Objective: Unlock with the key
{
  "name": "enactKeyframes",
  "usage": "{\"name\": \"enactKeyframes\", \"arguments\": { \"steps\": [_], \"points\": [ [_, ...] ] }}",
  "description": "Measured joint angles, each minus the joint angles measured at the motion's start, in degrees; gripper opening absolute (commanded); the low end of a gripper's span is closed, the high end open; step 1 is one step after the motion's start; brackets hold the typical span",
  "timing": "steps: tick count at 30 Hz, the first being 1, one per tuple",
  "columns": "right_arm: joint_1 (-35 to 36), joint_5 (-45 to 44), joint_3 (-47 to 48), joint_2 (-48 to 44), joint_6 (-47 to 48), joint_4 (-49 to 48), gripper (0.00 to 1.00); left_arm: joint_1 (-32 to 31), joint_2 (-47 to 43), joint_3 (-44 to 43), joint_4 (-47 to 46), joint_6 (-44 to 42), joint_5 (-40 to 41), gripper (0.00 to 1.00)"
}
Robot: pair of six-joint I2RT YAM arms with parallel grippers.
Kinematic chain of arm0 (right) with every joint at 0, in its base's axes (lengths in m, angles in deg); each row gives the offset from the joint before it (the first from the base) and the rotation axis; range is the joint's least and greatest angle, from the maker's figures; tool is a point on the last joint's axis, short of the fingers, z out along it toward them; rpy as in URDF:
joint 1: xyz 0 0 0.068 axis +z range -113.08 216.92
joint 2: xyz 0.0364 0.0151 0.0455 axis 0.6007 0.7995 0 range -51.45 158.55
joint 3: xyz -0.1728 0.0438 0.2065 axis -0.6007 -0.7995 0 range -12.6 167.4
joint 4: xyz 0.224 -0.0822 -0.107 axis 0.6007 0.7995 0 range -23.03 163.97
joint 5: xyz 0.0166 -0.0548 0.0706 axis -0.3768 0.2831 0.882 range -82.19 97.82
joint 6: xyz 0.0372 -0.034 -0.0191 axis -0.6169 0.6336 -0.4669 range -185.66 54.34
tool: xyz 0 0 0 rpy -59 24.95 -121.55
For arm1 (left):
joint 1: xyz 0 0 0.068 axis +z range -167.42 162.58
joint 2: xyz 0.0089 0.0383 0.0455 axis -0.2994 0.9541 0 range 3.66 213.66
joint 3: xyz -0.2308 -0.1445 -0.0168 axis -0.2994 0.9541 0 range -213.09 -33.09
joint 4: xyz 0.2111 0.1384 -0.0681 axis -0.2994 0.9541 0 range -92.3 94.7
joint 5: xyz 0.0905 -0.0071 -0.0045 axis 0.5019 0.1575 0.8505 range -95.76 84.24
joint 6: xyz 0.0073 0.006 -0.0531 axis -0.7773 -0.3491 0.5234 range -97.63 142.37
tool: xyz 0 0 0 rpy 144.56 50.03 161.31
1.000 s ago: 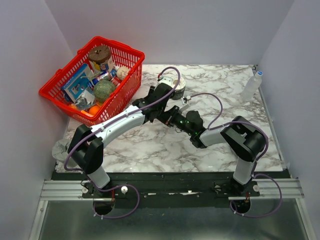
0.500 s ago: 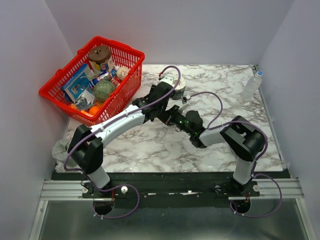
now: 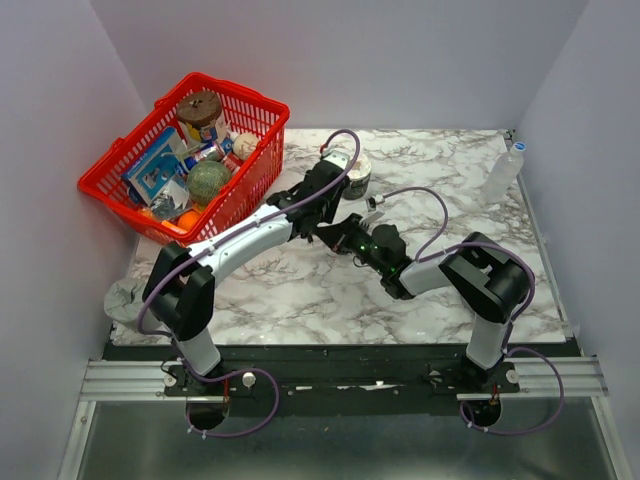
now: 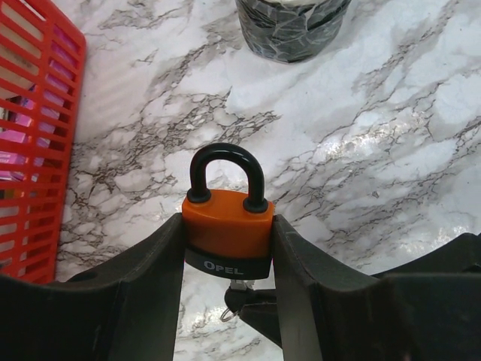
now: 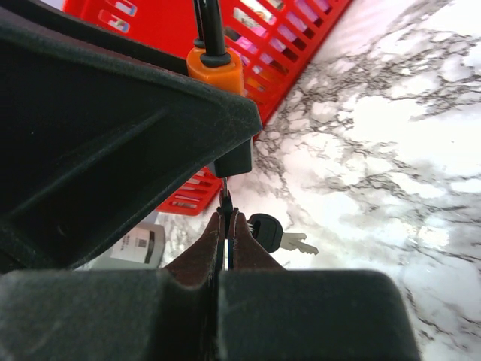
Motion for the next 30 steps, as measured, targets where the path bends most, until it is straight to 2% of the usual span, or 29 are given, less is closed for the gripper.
{"name": "enactKeyframes", "arguments": {
  "steps": [14,30],
  "points": [
    [0.42,-4.57,-1.73,-0.33,4.26,1.25,0.01,1.62,3.04,-1.49,0.02,0.15,-7.41,0.00],
    [0.57,-7.08,-2.82,-3.80,4.04,4.72,0.01,1.62,3.21,-1.46,-1.31,1.27,-9.11,0.00]
  ]
}}
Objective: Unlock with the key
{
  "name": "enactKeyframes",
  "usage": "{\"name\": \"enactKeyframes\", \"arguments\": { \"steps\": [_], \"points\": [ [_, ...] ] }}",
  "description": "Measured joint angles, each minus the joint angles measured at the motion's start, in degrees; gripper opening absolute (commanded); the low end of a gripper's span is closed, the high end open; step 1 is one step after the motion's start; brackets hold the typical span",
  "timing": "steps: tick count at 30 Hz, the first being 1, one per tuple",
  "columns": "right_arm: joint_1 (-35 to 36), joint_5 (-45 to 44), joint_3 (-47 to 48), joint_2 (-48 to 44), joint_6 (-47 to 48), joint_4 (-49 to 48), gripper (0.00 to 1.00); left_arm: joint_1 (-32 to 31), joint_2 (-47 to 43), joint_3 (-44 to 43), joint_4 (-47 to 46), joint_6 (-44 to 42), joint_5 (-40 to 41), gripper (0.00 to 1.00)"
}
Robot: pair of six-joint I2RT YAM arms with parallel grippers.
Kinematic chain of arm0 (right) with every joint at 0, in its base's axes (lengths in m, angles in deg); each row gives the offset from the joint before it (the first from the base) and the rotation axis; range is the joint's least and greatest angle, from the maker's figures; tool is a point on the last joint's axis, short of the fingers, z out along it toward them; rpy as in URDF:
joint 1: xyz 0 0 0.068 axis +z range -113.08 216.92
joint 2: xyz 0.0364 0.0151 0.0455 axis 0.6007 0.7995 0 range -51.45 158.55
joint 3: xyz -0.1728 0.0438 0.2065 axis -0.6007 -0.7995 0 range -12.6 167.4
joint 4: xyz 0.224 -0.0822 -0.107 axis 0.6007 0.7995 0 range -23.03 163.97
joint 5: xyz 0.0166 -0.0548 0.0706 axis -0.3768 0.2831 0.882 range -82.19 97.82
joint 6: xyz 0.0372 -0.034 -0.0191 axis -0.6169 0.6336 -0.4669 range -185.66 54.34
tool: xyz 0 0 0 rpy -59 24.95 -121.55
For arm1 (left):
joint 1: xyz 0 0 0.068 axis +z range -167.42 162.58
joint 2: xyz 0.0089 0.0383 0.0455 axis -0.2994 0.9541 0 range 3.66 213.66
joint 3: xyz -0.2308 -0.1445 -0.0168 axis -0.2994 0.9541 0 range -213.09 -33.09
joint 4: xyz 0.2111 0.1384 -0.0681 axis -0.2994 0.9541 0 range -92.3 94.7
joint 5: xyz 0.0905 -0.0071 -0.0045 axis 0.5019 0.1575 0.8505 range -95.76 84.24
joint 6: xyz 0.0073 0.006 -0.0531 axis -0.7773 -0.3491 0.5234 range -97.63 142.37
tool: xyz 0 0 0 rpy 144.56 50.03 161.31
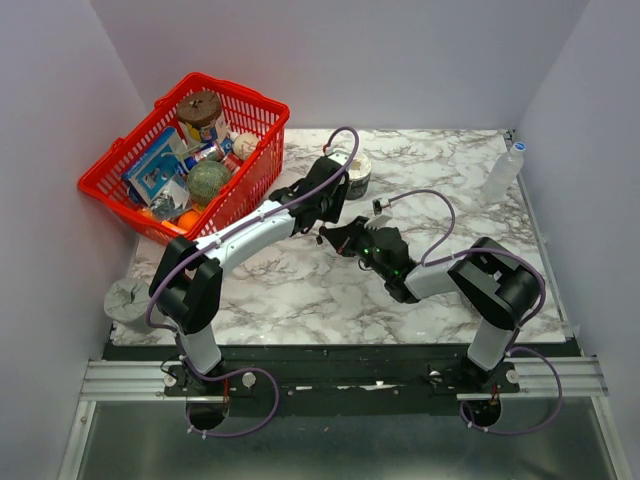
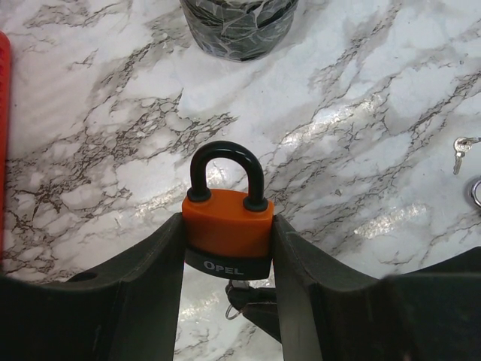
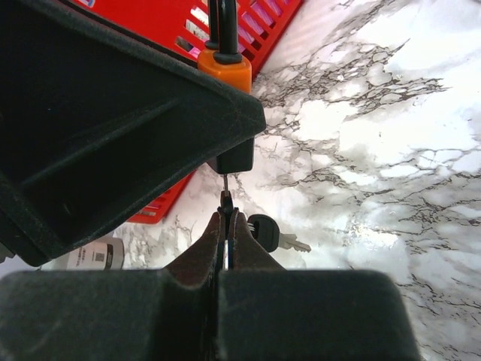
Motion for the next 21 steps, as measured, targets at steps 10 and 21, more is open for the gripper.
{"name": "enactKeyframes", "arguments": {
  "steps": [10,21],
  "points": [
    [-1.09,0.79,0.00,0.00,-0.79,0.02,0.01,-0.09,-0.46,2.01,-3.74,1.36,0.04,0.00],
    [-2.16,1.92,0.02,0.00,-0.02,0.02,0.01,-0.28,-0.46,2.58,-5.68,1.97,-0.20,0.00]
  ]
}}
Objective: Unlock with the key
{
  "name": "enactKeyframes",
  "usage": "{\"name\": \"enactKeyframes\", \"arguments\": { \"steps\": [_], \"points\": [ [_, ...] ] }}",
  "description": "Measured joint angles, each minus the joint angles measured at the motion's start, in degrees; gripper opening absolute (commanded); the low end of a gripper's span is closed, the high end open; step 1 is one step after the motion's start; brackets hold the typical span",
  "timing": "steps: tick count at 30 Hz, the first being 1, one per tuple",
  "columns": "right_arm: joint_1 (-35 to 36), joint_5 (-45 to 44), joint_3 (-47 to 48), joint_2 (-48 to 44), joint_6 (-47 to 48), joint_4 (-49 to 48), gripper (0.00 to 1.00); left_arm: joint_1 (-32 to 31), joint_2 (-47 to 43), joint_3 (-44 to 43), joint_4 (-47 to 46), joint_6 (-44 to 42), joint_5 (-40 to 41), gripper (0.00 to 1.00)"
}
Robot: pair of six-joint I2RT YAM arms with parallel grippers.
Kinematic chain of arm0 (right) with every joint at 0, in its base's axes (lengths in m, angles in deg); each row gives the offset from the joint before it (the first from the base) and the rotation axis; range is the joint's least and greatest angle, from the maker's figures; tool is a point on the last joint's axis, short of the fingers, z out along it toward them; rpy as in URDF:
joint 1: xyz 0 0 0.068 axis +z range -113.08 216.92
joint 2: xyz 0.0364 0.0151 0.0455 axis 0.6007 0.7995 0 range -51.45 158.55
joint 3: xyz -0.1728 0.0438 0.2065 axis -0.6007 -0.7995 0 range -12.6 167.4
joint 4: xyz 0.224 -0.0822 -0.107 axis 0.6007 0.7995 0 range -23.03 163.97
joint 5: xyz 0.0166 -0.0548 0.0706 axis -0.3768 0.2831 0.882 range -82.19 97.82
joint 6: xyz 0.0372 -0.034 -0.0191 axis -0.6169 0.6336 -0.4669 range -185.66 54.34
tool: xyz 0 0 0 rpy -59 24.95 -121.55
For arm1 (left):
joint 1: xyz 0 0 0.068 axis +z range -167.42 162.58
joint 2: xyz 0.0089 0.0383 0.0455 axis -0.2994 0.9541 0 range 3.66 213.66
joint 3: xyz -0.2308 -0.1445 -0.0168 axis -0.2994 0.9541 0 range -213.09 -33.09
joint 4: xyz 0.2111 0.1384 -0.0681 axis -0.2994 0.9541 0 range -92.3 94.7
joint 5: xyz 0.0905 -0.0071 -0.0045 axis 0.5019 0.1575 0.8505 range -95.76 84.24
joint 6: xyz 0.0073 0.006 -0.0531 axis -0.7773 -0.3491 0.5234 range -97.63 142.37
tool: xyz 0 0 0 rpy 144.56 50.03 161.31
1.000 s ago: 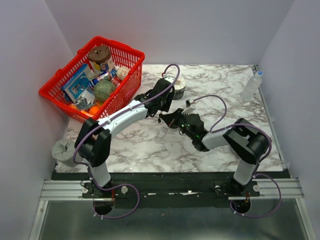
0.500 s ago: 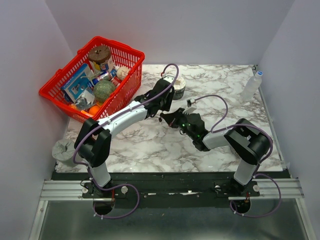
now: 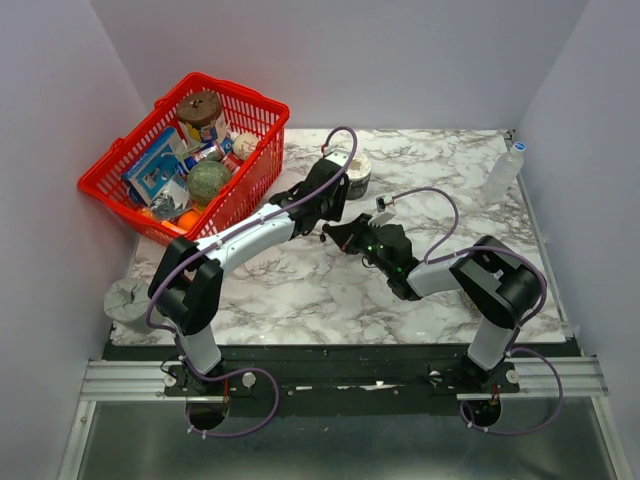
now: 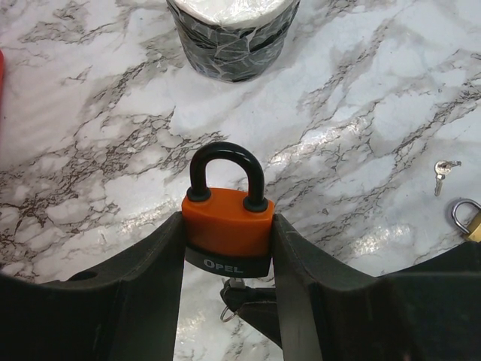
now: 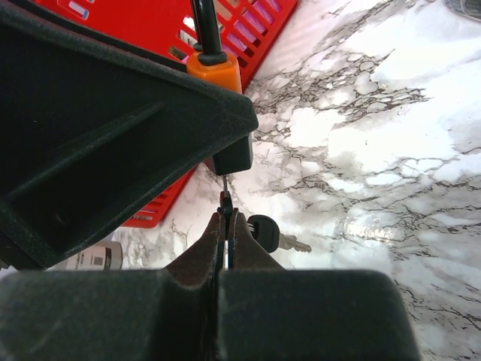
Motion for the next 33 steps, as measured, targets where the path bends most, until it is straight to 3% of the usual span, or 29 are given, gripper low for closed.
{"name": "enactKeyframes", "arguments": {
  "steps": [13,26,33],
  "points": [
    [0.35,1.03,0.02,-1.51,-3.23,3.50,0.01,-0.04,0.00,-0.92,2.51,1.14,0.63,0.00],
    [4.59,-1.86,-2.40,-9.20,-7.91,12.41,0.01,1.11,-0.85,-1.84,10.43,6.05,-0.74,0.00],
    [8.33,-2.27,-3.58,-9.20,-9.86,13.49,0.01,1.01,-2.80,2.86,11.65,10.36,-0.70,0.00]
  ]
}}
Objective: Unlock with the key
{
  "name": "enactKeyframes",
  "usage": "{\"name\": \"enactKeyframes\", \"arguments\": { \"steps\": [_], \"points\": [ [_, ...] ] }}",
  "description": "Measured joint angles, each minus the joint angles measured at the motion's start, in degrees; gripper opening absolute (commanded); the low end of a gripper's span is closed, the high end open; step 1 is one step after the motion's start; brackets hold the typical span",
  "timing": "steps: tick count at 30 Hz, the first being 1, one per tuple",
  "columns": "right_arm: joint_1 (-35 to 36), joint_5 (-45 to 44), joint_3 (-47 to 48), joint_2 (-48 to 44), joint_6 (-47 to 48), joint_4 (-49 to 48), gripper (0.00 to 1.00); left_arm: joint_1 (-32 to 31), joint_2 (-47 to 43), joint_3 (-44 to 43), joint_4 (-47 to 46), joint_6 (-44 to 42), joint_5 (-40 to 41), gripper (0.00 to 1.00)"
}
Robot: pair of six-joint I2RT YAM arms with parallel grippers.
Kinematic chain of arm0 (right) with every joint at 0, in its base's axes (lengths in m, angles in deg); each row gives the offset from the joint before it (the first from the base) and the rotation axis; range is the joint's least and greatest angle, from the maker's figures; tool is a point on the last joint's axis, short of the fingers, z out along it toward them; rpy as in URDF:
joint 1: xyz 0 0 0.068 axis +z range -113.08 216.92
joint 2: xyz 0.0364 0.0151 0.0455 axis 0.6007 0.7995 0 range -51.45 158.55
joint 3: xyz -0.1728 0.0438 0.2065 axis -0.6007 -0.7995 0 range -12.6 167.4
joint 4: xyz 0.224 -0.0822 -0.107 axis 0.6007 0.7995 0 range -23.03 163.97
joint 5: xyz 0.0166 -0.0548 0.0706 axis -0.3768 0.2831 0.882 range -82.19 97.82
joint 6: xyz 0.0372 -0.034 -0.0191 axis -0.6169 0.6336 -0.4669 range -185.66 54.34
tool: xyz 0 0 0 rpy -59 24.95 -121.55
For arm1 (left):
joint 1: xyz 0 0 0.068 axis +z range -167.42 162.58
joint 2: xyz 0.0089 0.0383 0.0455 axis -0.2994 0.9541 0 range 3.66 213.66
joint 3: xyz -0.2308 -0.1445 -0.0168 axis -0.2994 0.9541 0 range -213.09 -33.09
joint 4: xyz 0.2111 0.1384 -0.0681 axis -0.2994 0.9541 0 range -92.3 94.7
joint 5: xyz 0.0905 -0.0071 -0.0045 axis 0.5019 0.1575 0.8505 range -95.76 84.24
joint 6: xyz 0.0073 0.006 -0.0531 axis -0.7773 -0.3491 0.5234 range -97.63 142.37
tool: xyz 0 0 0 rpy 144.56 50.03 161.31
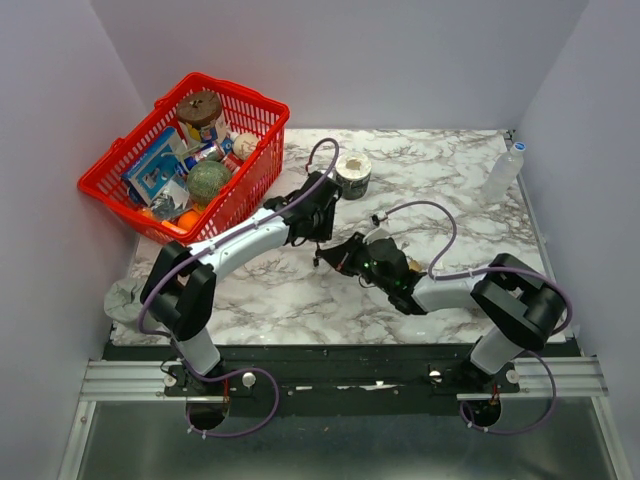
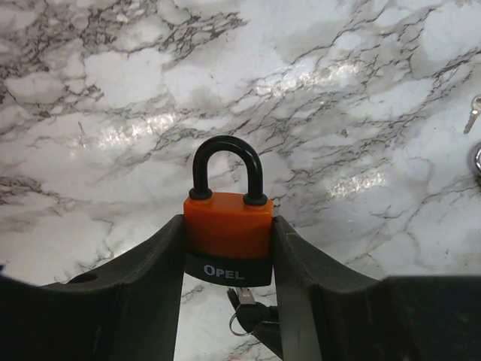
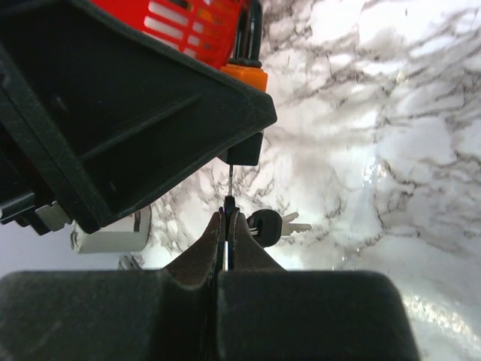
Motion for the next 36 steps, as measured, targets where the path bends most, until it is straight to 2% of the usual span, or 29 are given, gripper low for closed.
{"name": "enactKeyframes", "arguments": {
  "steps": [7,36],
  "points": [
    [2.64,0.04,-0.24,1.36,-1.33,1.81,0.01,-0.11,0.15,3.28,1.16,2.38,0.02,0.00],
    [6.40,0.59,-3.19,4.11,-4.74,2.19,0.01,-1.62,5.95,3.56,7.06,7.63,0.31,0.00]
  ]
}}
